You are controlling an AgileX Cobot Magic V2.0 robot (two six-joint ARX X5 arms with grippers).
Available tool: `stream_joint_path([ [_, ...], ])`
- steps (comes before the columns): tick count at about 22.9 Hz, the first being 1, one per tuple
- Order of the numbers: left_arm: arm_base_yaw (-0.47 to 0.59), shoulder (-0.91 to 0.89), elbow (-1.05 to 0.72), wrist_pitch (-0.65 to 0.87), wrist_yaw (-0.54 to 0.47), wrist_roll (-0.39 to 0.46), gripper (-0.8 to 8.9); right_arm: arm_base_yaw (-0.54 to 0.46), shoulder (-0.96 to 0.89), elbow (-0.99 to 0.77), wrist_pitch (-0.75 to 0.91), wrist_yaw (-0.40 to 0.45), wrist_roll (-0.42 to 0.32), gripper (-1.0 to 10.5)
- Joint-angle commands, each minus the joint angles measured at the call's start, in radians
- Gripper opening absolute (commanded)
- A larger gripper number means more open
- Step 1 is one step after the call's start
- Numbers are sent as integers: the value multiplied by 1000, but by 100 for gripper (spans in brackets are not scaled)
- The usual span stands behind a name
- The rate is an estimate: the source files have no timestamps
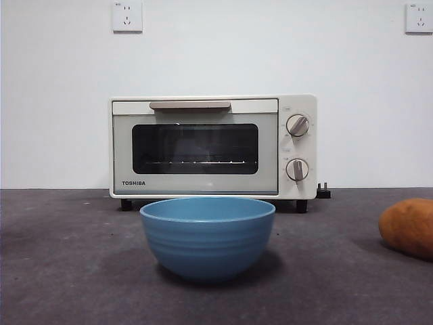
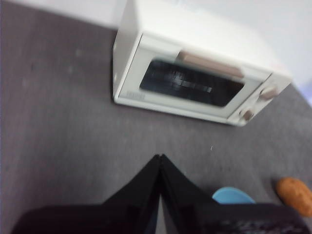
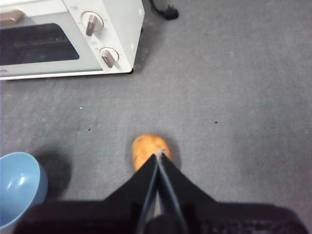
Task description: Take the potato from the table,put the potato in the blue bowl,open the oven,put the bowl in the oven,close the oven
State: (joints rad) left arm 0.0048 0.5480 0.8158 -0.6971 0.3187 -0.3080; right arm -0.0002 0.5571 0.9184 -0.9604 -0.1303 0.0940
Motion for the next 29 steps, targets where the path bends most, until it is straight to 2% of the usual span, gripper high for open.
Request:
stream_joint_path([
  [1, 3, 65, 53, -48, 3, -3, -5, 0, 68, 52, 16, 0, -15, 1],
  [4, 3, 166, 133, -124, 3, -1, -5, 0, 181, 133, 10, -3, -16, 0],
  [6, 3, 239, 177, -176, 5, 31, -5, 0, 262, 179, 5, -34, -17, 0],
  [11, 3, 380, 208, -289, 147, 182, -5, 0, 472, 262, -86, -224, -66, 0],
  [13, 2, 418, 208, -335, 160, 233, -5, 2, 551, 269, -114, -289, -99, 1],
  [17, -14, 461, 208, -386, 160, 293, -5, 43, 686, 269, -117, -285, -106, 11],
  [19, -21, 467, 208, -386, 160, 294, -5, 72, 743, 270, -108, -251, -117, 13],
  [20, -27, 467, 208, -386, 160, 294, -4, 90, 770, 270, -106, -212, -117, 57],
  [23, -44, 467, 208, -386, 160, 294, -5, 137, 842, 270, -106, -99, -117, 293],
  [24, -48, 467, 208, -385, 160, 294, -4, 146, 864, 270, -105, -84, -118, 372],
  [27, -64, 467, 208, -382, 160, 294, -5, 174, 925, 270, -104, -31, -122, 688],
  [29, -66, 467, 208, -381, 159, 294, -4, 191, 962, 270, -90, 8, -130, 731],
])
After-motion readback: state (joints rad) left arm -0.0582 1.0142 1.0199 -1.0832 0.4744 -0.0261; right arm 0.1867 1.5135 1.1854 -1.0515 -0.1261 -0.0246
